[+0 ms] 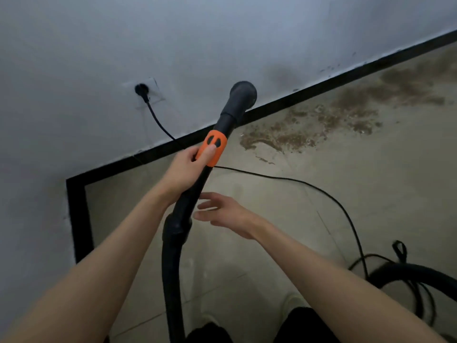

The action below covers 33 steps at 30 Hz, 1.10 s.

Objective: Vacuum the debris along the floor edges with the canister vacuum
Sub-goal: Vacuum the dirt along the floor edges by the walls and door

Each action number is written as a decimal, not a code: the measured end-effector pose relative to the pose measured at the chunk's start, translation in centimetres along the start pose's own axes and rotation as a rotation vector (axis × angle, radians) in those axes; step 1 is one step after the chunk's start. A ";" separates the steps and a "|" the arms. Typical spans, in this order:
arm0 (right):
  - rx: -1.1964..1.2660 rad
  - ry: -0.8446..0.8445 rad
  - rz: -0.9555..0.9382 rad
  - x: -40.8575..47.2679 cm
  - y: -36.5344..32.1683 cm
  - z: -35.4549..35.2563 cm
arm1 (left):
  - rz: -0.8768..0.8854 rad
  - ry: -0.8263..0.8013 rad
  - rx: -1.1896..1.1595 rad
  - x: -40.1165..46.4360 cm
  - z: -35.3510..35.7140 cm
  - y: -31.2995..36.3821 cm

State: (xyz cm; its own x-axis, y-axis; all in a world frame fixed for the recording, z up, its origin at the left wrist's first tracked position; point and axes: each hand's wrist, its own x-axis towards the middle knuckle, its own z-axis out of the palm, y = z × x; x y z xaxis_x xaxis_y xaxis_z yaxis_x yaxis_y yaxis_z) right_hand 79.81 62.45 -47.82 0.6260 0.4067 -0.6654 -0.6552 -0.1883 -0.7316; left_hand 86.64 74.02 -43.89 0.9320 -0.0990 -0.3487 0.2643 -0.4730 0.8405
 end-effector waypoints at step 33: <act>0.010 -0.141 -0.018 -22.9 -30.0 -5.8 | -0.159 0.068 -0.186 -7.3 -8.9 36.4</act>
State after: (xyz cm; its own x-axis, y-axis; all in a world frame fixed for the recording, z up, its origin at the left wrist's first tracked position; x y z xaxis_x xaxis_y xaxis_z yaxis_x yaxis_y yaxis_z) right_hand 87.61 53.56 -11.50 0.5725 0.5312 -0.6245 -0.6490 -0.1718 -0.7411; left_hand 91.64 65.29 -7.02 0.8878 0.0259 -0.4595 0.4444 -0.3080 0.8413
